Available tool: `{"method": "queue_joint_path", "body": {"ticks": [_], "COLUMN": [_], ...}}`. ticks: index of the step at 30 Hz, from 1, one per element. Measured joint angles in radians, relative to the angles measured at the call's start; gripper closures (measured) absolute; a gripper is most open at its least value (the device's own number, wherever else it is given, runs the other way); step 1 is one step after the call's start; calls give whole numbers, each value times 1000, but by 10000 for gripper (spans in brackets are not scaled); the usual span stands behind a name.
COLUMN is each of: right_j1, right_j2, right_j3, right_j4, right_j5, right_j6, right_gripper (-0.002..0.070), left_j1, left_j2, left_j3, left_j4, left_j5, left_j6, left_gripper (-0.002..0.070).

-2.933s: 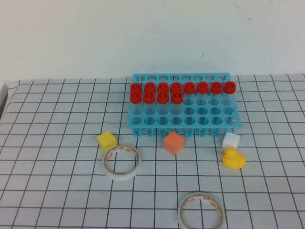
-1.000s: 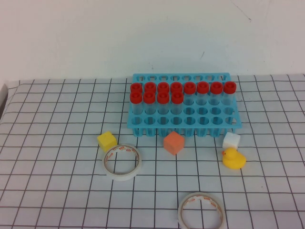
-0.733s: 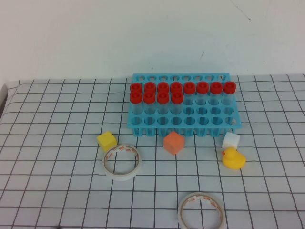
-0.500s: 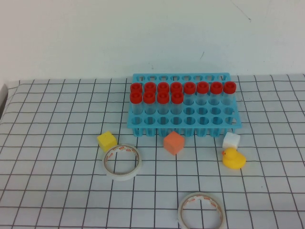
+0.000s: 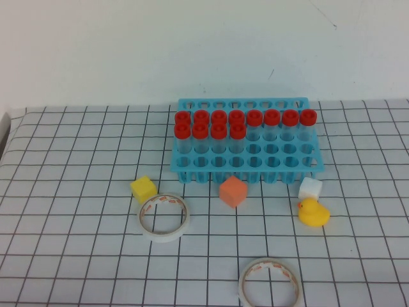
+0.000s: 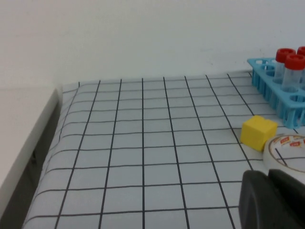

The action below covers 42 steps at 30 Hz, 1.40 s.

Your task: Place the test tubes

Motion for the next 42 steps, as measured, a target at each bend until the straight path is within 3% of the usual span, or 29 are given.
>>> {"method": "queue_joint_path", "body": {"ticks": [20,42], "right_j1": [0,0], "right_j2": [-2,-2], "right_j3": [0,0], "right_j4": [0,0], "right_j5": [0,0], "right_j6": [0,0], "right_gripper": [678,678], "left_j1": [0,0], "left_j2": [-5,-5], "left_j3": [52,52], "left_j4": [-24,-24], "left_j5": [114,118], "left_j6": [134,142], "left_gripper": [676,676]}}
